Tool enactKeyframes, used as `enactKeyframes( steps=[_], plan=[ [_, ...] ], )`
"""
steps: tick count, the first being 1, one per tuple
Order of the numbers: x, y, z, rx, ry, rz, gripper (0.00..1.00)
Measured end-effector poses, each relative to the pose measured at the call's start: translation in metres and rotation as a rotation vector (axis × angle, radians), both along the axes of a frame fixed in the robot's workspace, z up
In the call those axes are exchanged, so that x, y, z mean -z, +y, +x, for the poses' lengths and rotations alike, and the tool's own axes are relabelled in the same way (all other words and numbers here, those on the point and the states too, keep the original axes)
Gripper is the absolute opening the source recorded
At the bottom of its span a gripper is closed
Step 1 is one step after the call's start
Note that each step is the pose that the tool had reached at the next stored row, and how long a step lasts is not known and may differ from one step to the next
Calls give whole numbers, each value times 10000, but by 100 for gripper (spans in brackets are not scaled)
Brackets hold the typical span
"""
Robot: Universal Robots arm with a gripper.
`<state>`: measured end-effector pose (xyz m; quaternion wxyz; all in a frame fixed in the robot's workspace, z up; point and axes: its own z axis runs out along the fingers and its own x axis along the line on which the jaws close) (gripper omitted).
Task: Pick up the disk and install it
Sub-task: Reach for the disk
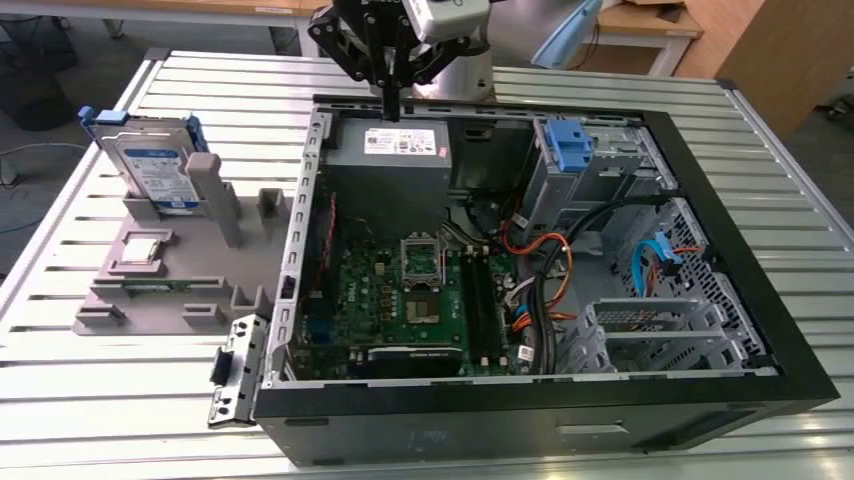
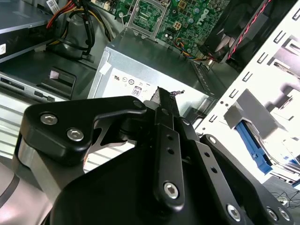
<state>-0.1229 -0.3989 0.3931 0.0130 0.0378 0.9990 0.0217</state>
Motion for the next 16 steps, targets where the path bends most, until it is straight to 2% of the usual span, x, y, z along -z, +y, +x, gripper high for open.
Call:
enactKeyframes(
  steps=[6,16],
  plan=[
    [1,0,-13,3,-1,1,10],
    [2,0,-148,0,-1,1,10]
  ],
)
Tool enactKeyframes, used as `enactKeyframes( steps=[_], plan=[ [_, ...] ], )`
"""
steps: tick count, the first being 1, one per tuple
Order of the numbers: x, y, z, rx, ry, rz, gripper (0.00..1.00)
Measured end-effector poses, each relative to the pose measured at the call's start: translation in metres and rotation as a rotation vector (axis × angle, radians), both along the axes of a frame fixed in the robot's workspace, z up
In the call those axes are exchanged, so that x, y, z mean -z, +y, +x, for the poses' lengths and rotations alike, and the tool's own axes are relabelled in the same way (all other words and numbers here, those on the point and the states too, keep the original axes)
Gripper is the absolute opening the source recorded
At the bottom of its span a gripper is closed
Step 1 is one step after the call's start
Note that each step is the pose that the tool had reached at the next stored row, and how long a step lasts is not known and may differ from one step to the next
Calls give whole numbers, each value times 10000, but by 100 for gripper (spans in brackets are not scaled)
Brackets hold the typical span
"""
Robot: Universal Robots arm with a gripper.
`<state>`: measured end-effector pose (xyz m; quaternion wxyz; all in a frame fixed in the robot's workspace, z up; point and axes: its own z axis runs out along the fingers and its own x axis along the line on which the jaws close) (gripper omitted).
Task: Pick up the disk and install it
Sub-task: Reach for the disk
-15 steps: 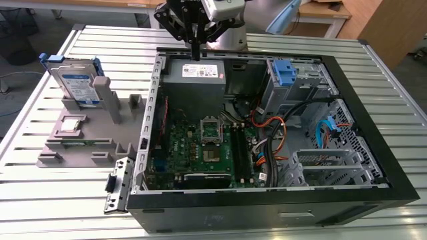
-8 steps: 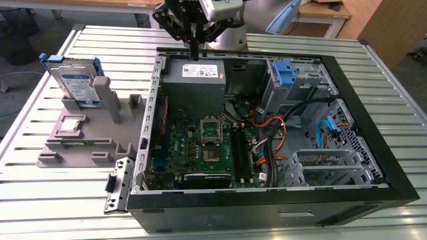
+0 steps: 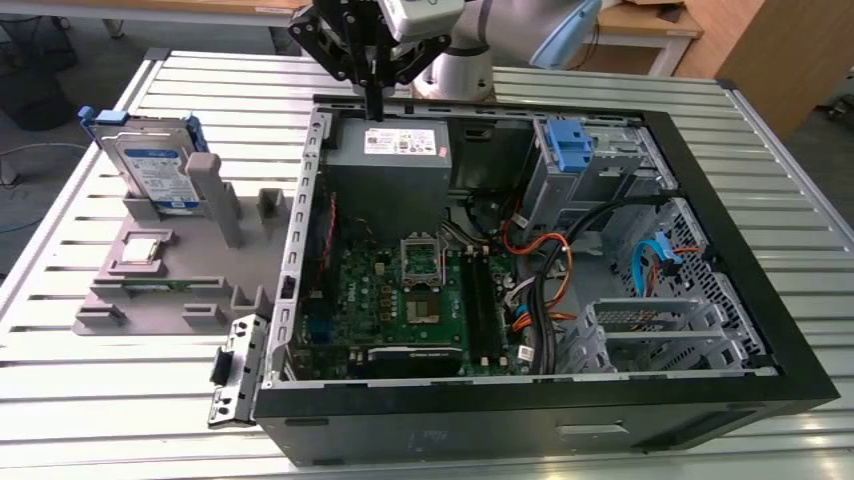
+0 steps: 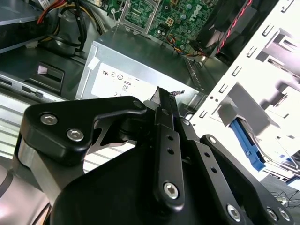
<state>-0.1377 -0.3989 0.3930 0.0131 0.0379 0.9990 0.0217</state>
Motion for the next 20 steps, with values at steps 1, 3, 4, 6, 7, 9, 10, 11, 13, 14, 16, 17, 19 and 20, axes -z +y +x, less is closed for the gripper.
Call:
enactKeyframes(
  steps=[1,3,4,6,7,9,10,11,13,14,16,17,19,20],
  plan=[
    [0,0,-3,0,0,0,10],
    [0,0,-3,-2,1,0,10],
    [0,0,-4,0,1,0,10],
    [0,0,-5,0,1,0,10],
    [0,0,-5,-1,0,0,10],
    [0,0,-6,-1,0,0,10],
    [0,0,-6,0,0,-1,10],
    [0,0,-7,0,0,0,10],
    [0,0,-7,0,0,0,10],
    [0,0,-7,0,1,0,10],
    [1,-1,-17,2,0,0,10],
    [1,-1,-28,1,1,-1,10],
    [3,0,-57,-1,-2,-1,10],
    [4,0,-75,-1,-3,-1,10]
  ],
)
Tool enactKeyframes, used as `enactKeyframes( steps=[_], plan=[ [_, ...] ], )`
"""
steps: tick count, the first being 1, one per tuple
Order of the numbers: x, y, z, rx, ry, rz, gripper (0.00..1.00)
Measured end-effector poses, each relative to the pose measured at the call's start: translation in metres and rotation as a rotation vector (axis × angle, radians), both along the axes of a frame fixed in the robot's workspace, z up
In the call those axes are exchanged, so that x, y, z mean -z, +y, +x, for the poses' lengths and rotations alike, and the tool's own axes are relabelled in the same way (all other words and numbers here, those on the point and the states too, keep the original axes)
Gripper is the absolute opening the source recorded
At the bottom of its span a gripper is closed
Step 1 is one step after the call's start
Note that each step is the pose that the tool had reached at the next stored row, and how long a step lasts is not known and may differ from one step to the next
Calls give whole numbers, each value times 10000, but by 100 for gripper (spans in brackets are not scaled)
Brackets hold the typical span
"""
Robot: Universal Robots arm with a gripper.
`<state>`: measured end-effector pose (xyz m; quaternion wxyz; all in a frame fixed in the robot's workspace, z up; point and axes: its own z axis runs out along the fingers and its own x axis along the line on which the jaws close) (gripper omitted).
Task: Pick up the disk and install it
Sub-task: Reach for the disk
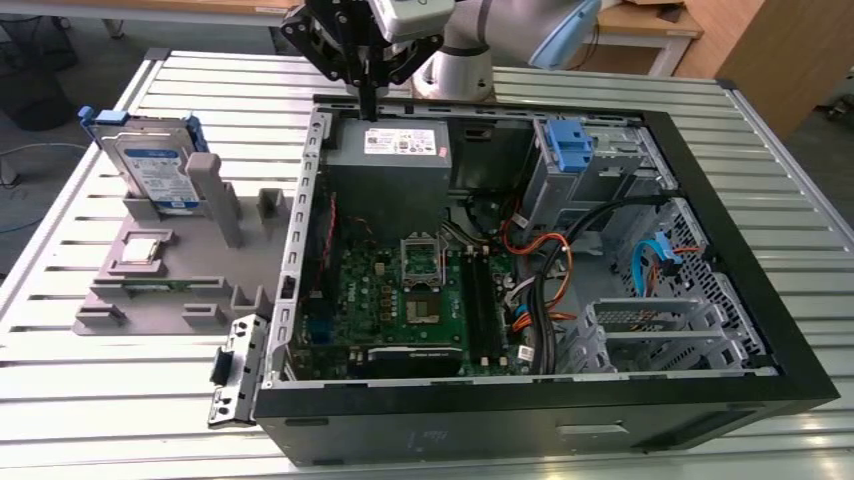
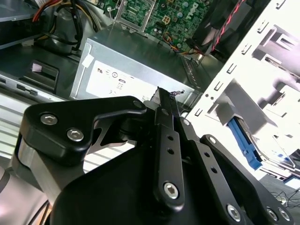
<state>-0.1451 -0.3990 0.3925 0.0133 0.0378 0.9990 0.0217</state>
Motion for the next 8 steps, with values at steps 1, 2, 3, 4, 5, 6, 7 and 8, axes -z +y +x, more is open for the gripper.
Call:
enactKeyframes(
  steps=[1,2,3,4,5,6,7,8],
  plan=[
    [1,0,-17,0,-2,1,10],
    [2,0,-34,1,-3,0,10],
    [4,0,-50,1,-4,1,10],
    [4,0,-64,1,-4,0,10],
    [6,0,-77,1,-5,1,10],
    [6,0,-88,1,-4,1,10],
    [7,0,-100,1,-4,1,10],
    [8,0,-113,1,-4,1,10]
  ],
)
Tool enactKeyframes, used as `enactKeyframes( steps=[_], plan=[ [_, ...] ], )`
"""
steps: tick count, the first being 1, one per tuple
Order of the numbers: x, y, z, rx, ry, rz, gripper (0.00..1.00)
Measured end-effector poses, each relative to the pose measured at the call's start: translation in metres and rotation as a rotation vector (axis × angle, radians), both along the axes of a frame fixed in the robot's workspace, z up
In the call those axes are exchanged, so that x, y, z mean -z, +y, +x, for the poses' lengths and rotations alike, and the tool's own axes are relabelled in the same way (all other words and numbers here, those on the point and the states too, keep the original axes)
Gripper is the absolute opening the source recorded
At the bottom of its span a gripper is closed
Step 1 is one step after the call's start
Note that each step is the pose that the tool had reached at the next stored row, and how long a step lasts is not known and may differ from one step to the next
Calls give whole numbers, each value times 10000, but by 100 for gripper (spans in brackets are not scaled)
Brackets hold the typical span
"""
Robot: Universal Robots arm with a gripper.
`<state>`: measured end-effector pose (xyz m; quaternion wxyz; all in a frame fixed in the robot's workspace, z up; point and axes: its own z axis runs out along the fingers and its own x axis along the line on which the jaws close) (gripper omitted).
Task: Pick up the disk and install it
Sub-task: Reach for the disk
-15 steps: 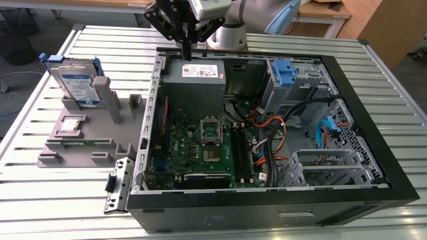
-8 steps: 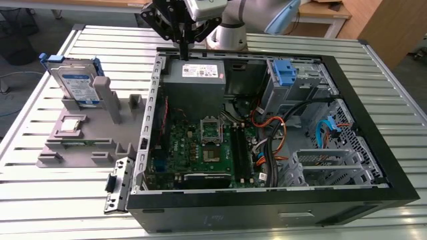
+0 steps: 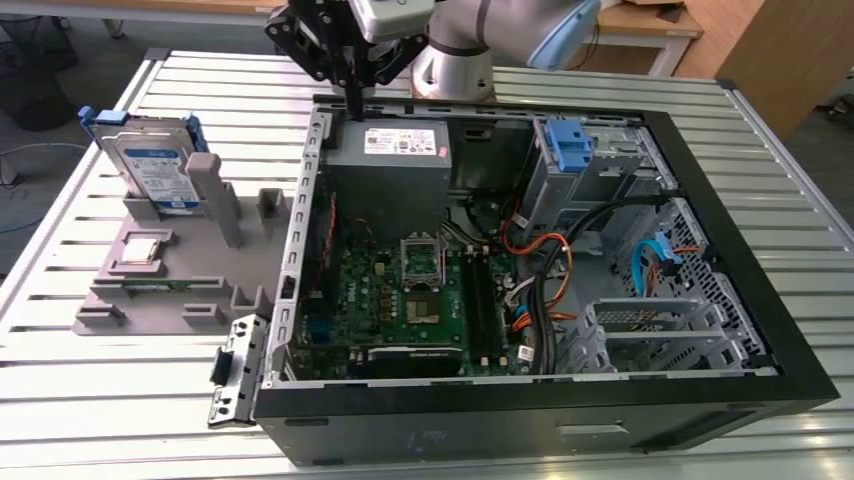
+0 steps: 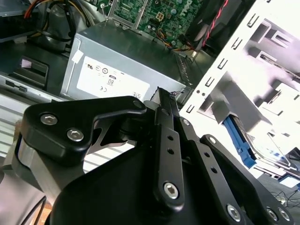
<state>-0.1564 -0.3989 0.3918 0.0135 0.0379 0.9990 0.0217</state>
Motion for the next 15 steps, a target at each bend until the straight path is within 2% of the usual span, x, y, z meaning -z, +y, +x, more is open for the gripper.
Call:
enactKeyframes(
  steps=[5,15],
  plan=[
    [4,0,-59,0,-2,1,10],
    [4,0,-67,0,-1,0,10]
  ],
)
